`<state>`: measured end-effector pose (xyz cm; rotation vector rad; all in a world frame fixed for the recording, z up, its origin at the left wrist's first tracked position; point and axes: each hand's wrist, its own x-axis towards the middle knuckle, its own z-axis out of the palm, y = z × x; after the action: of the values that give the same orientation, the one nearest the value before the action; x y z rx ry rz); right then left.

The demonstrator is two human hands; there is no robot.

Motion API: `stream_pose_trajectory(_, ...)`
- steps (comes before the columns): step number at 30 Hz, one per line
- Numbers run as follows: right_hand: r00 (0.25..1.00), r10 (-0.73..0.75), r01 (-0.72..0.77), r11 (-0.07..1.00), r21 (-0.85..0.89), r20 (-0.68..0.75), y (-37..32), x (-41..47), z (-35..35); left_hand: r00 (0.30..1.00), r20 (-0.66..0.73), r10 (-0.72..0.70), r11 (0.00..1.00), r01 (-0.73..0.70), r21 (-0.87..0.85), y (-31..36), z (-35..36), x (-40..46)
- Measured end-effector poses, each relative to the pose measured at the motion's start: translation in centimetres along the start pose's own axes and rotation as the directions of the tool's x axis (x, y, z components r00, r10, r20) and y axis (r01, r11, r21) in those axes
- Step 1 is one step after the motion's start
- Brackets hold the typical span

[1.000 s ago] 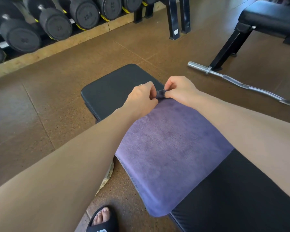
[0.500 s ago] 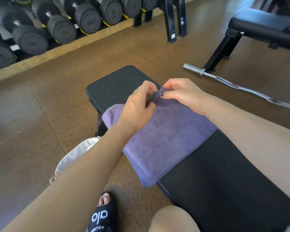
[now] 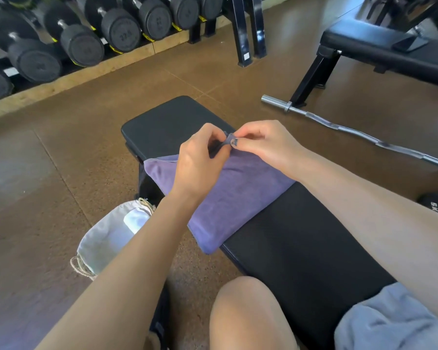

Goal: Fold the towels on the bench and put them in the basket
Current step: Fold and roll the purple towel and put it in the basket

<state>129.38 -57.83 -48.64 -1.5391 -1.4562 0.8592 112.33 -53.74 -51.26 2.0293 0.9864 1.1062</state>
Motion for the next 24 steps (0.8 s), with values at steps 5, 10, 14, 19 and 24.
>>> stream_pose_trajectory(5,1.0,0.021,-0.02,0.997,0.069,-0.019,-0.4,-0.2,0.0,0.999,0.033,-0.012,1.0,0.013,-0.022,0.4,-0.9,0.2)
stream_pose_trajectory(10,0.998,0.027,-0.023,0.998,0.059,-0.065,-0.6,0.2,0.5,0.999,0.047,0.002,0.999,0.0,-0.035,0.5,-1.4,0.2)
stream_pose_trajectory(14,0.993,0.017,-0.009,0.997,0.072,-0.113,-0.6,0.5,0.8,0.999,0.043,-0.002,0.998,0.004,-0.055,0.6,-1.6,0.4)
stream_pose_trajectory(19,0.99,0.036,-0.025,0.997,0.08,-0.14,-0.5,0.6,0.8,0.999,0.046,-0.013,0.998,0.016,-0.055,0.7,-1.6,0.6)
stream_pose_trajectory(24,0.987,-0.008,0.011,1.0,0.015,-0.159,-0.5,0.8,0.7,0.997,0.06,-0.047,0.995,0.052,-0.09,0.7,-1.6,0.7)
